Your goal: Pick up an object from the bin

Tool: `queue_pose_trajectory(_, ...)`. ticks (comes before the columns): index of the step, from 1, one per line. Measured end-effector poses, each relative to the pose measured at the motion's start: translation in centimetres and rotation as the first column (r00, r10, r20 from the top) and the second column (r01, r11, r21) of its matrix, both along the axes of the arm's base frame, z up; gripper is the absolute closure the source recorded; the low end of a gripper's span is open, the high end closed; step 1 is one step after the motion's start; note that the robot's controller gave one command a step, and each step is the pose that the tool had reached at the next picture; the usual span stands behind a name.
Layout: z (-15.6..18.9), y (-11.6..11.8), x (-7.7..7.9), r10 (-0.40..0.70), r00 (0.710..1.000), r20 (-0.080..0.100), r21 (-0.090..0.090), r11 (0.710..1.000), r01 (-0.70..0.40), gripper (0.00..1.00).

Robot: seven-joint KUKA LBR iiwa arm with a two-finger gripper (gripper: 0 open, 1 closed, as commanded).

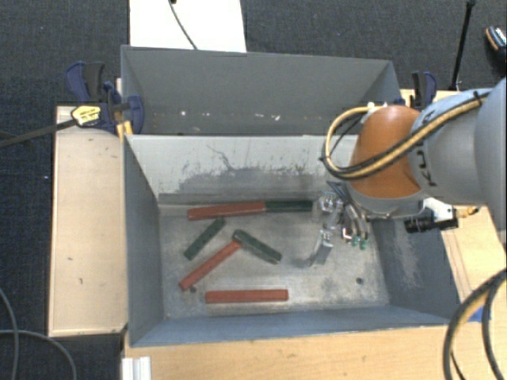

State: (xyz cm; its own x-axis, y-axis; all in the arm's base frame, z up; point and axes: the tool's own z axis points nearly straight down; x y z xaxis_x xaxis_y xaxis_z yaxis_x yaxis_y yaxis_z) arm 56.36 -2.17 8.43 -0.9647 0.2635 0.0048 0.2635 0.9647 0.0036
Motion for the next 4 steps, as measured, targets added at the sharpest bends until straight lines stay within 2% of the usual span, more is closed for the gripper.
queue_pose_trajectory(1,-1.4,7.3,1.3,0.128,0.992,0.009,-0.002,0.992,-0.128,0.0)
queue_pose_trajectory(2,-1.4,10.0,-3.5,-0.007,1.0,0.002,-0.003,1.0,0.007,0.0)
queue_pose_trajectory(3,-1.4,9.9,-3.4,-0.005,1.0,0.005,-0.004,1.0,0.005,1.0)
queue_pose_trajectory(4,13.2,9.7,-1.2,-0.002,1.0,0.015,-0.003,1.0,0.002,1.0)
